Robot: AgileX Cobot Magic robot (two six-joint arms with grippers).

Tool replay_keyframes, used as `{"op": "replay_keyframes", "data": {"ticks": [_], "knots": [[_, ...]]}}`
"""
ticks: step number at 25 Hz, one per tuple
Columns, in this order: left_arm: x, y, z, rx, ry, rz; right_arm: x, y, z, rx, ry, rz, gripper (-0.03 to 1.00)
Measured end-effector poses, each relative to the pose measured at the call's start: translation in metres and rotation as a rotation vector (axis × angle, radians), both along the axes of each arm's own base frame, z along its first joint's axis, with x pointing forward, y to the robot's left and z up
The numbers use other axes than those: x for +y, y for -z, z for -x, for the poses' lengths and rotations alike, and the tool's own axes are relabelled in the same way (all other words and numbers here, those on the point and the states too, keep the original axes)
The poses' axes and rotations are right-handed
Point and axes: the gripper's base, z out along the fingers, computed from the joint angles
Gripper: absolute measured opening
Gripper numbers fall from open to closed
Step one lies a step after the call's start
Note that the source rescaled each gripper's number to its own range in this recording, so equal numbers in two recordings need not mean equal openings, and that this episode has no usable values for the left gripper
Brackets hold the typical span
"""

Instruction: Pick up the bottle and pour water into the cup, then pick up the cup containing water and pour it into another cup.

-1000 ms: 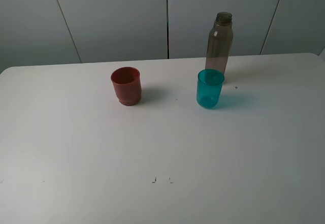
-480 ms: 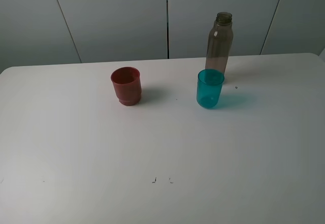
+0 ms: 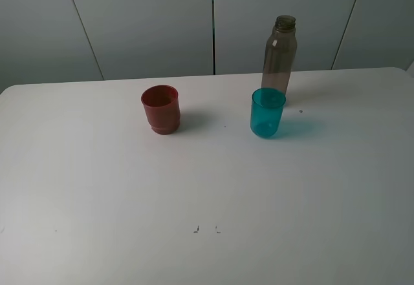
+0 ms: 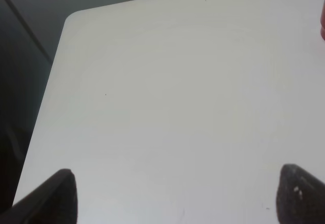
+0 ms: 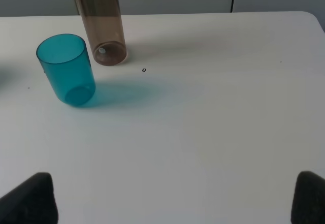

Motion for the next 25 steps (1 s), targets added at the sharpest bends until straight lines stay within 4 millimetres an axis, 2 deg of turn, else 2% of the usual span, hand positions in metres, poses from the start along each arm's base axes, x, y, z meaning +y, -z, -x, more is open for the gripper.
{"op": "replay_keyframes", "data": {"ticks": [25], "knots": [[0.0000, 0.0000, 0.0000, 0.000, 0.000, 0.000, 0.0001, 0.0000, 0.0001, 0.000, 0.061, -0.006, 1.00]]}}
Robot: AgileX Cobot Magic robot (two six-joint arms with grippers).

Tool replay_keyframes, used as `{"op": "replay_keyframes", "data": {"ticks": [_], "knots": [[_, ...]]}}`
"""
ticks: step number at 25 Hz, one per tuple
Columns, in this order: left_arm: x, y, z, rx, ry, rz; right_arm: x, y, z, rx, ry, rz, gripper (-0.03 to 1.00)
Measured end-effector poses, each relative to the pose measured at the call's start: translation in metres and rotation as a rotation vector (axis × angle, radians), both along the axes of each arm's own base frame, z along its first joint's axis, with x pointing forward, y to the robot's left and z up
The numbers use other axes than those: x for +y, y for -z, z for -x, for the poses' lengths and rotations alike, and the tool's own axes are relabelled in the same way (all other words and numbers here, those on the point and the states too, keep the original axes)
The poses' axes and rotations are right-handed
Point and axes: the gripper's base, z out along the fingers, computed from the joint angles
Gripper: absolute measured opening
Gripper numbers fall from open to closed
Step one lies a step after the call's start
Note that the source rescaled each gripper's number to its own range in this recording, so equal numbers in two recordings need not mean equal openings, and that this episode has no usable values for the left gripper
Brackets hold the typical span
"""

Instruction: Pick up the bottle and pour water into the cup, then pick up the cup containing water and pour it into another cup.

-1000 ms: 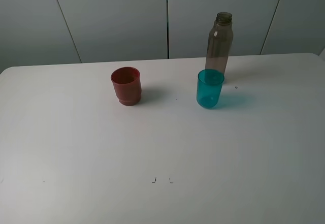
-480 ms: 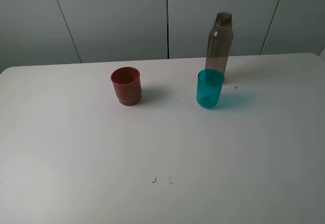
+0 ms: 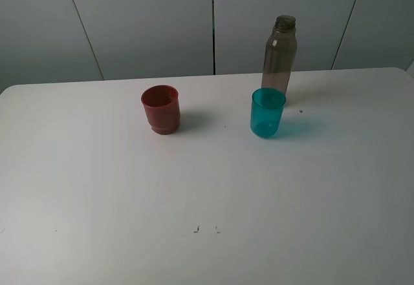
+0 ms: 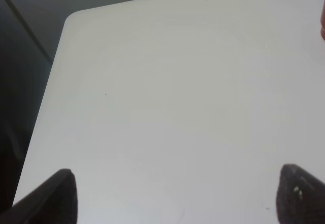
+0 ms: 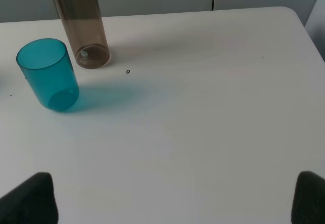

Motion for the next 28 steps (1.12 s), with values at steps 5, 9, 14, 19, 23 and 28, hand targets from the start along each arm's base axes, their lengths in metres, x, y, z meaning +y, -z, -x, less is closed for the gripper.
{"op": "replay_keyframes", "data": {"ticks": [5, 9, 14, 19, 23, 28], "knots": [[0.0000, 0.0000, 0.0000, 0.000, 0.000, 0.000, -0.0002, 0.0000, 0.0000, 0.000, -0.031, 0.000, 1.00], [0.0000, 0.0000, 0.0000, 0.000, 0.000, 0.000, -0.0005, 0.0000, -0.0001, 0.000, -0.062, 0.000, 1.00], [0.0000, 0.0000, 0.0000, 0.000, 0.000, 0.000, -0.0002, 0.0000, 0.0000, 0.000, -0.030, -0.003, 1.00], [0.0000, 0.0000, 0.0000, 0.000, 0.000, 0.000, -0.0002, 0.0000, 0.0000, 0.000, -0.029, -0.006, 1.00], [0.0000, 0.0000, 0.0000, 0.000, 0.000, 0.000, -0.0002, 0.0000, 0.0000, 0.000, -0.029, -0.006, 1.00], [0.0000, 0.0000, 0.0000, 0.000, 0.000, 0.000, -0.0002, 0.0000, 0.0000, 0.000, -0.029, -0.006, 1.00]]}}
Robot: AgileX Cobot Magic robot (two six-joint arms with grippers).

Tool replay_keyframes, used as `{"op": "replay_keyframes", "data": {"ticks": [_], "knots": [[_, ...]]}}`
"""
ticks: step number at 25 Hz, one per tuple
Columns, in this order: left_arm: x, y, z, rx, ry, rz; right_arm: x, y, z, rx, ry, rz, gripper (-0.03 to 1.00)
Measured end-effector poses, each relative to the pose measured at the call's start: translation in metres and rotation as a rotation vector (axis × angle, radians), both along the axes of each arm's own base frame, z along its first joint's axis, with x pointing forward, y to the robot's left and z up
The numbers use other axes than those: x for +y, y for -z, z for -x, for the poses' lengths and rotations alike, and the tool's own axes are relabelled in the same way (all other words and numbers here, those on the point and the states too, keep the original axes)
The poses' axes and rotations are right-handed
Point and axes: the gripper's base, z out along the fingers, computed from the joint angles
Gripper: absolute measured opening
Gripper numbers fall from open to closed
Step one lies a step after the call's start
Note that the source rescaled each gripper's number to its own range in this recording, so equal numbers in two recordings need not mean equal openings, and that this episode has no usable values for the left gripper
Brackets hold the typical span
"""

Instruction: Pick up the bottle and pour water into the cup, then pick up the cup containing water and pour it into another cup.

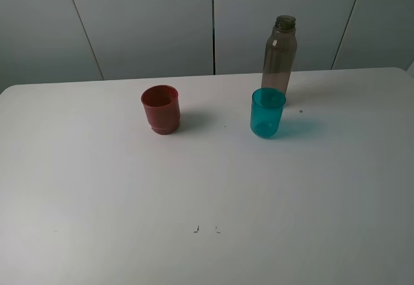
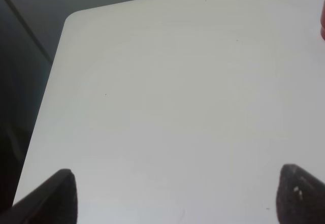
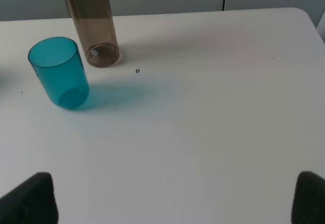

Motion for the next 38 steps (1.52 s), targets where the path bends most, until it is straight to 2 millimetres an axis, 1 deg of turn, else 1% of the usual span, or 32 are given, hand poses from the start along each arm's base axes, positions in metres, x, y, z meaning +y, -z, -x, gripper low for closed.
{"op": "replay_keyframes", "data": {"ticks": [38], "knots": [[0.0000, 0.0000, 0.0000, 0.000, -0.001, 0.002, 0.0000, 0.0000, 0.0000, 0.000, 0.001, -0.001, 1.00]]}}
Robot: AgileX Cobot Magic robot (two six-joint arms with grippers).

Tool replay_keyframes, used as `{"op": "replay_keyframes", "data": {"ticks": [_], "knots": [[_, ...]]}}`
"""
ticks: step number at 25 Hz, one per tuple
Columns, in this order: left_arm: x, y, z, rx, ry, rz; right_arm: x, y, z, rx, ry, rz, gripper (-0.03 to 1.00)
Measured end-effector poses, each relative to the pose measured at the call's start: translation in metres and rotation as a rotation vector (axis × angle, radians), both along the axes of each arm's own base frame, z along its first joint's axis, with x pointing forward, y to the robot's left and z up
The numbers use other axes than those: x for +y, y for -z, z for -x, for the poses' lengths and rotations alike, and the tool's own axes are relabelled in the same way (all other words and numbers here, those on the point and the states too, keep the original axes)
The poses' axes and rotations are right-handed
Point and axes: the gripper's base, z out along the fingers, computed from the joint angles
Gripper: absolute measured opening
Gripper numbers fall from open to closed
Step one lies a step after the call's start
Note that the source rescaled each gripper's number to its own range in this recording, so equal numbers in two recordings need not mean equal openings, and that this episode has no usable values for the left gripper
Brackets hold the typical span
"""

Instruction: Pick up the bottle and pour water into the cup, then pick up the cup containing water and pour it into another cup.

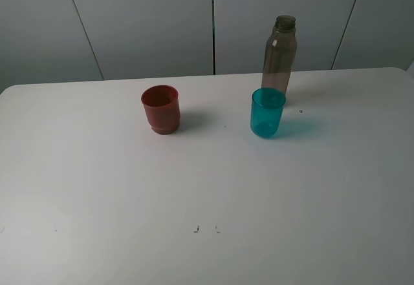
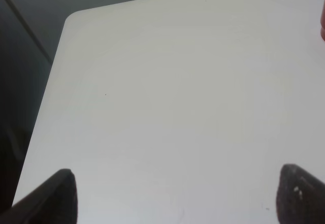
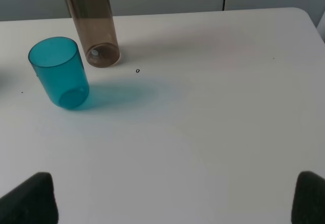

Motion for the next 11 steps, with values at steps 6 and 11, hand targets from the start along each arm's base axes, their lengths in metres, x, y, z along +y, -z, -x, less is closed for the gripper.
{"op": "replay_keyframes", "data": {"ticks": [6, 11], "knots": [[0.0000, 0.0000, 0.0000, 0.000, 0.000, 0.000, 0.0000, 0.0000, 0.0000, 0.000, 0.000, 0.000, 1.00], [0.0000, 0.0000, 0.0000, 0.000, 0.000, 0.000, 0.0000, 0.0000, 0.0000, 0.000, 0.000, 0.000, 1.00]]}}
